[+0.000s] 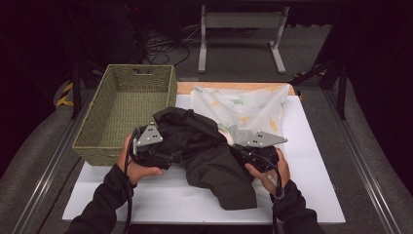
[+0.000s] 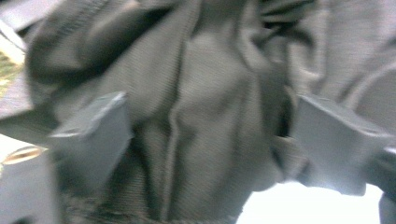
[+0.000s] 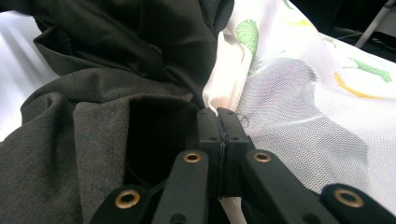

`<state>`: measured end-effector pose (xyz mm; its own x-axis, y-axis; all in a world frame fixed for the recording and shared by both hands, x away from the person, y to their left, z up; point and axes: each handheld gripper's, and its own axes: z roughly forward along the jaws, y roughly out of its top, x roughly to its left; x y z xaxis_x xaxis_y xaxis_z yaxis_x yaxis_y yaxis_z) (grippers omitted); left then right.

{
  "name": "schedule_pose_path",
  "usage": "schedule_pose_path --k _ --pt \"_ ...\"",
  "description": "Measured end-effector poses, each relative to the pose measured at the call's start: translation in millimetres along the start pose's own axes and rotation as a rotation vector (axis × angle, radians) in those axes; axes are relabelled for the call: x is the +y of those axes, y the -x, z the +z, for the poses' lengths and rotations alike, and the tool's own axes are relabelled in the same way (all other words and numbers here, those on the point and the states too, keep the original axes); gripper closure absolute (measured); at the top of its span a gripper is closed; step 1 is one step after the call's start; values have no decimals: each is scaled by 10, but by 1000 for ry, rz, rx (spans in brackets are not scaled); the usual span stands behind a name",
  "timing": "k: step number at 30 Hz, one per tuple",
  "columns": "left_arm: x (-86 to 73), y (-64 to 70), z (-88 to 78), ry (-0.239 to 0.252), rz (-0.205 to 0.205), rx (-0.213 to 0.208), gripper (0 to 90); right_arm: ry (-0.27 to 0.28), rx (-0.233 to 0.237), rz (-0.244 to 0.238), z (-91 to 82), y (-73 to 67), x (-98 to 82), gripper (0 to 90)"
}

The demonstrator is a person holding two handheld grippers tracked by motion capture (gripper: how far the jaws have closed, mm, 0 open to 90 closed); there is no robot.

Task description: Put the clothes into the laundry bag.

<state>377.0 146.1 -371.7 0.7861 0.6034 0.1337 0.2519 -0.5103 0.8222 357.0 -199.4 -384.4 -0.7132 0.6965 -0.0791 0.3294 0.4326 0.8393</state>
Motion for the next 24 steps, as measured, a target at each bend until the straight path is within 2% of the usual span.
schedule_pose_path --k 2,4,6,7,9,12,14,16,17,18,19,20,21,24 --pt "5 -19 4 6 -3 1 444 -1 -3 -3 -1 -4 0 899" --pt "-1 -42 28 -1 -1 -32 688 -2 -6 -5 1 -6 2 899" --pt "-4 -46 51 -9 -2 -55 806 -3 -10 -9 4 -8 6 899" --pt "-3 -33 47 3 -8 -77 820 -2 -12 -10 4 -7 7 899" --pt "10 20 11 49 -19 -166 829 1 -14 -8 2 -1 8 900" --pt "84 240 -18 82 47 -244 832 15 -12 6 -12 24 11 899" --pt "130 402 28 78 92 -295 832 30 -10 18 -33 35 20 900" --pt "152 558 122 64 124 -333 832 51 -7 23 -65 33 41 900" --pt "152 558 122 64 124 -333 832 59 -5 28 -85 29 55 900" --pt "159 690 245 44 135 -371 832 75 0 35 -106 30 68 900" --pt "155 751 312 45 131 -386 831 89 6 42 -128 32 82 900" --pt "155 751 312 45 131 -386 832 89 6 42 -128 32 82 900" --pt "153 848 420 25 147 -405 832 102 11 49 -149 31 96 900" --pt "166 995 618 6 164 -403 831 137 38 59 -207 3 140 900"
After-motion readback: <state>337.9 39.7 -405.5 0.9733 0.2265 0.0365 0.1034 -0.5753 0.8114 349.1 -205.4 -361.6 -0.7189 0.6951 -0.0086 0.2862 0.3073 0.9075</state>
